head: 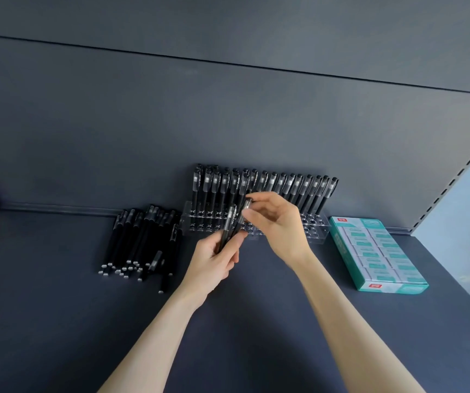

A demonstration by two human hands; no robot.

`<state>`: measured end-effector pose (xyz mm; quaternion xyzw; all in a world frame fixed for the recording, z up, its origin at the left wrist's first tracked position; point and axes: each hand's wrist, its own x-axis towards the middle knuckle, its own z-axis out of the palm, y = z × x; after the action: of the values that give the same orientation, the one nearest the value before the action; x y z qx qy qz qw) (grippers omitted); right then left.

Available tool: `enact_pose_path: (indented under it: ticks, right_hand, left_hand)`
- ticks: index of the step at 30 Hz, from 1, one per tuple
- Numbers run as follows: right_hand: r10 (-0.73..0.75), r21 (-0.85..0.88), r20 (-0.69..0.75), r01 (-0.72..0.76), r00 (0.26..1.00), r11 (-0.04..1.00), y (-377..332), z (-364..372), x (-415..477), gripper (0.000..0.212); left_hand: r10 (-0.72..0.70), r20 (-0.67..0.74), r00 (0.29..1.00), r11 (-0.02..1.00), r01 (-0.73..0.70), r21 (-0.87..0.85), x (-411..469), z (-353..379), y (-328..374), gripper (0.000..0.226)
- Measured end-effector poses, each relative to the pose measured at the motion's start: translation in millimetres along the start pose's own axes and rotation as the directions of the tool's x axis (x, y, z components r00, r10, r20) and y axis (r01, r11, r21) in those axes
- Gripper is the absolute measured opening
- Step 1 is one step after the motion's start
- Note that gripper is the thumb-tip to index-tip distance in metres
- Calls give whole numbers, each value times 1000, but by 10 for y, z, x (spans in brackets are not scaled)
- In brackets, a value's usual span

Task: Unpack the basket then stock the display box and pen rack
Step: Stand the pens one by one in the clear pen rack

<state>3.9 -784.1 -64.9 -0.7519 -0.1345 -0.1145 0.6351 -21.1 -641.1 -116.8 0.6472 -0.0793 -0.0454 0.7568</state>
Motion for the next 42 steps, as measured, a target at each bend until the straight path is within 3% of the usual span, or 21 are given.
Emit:
enact_pose_path:
  ticks: [3, 9, 15, 17, 23, 34, 42]
  right_hand:
    - [9, 59, -47, -7, 999, 998, -8, -69, -7, 23]
    - [31, -28, -35, -32, 999, 999, 13, -48, -42, 37]
    - [-75, -44, -351, 64, 933, 997, -84, -158, 162, 35]
    - [-133, -104, -395, 99, 909, 990, -92, -195, 264, 34]
    - [-273, -273, -342, 183, 899, 945, -28, -145, 419, 31]
    - [-306, -371, -250, 201, 919, 907, 79, -77, 468, 27]
    - [-324, -536, -162, 192, 932, 822, 237, 13, 371, 28]
  left_hand:
    - [-12, 9, 1000, 999, 13, -47, -1, 5, -5, 17]
    - [-13, -17, 1000, 1000, 13, -15, 13, 27, -39, 7]
    - [-20, -173, 985, 1000, 17, -19, 60, 14, -57, 14]
    - [-16, -196, 980, 1000, 16, -3, 66, 11, -63, 17]
    - [23, -148, 989, 998, -13, 68, 33, 9, -30, 20]
    - [30, -153, 988, 998, -20, 68, 36, 18, -10, 19]
    - [26, -178, 984, 997, -13, 76, 53, 3, -24, 24]
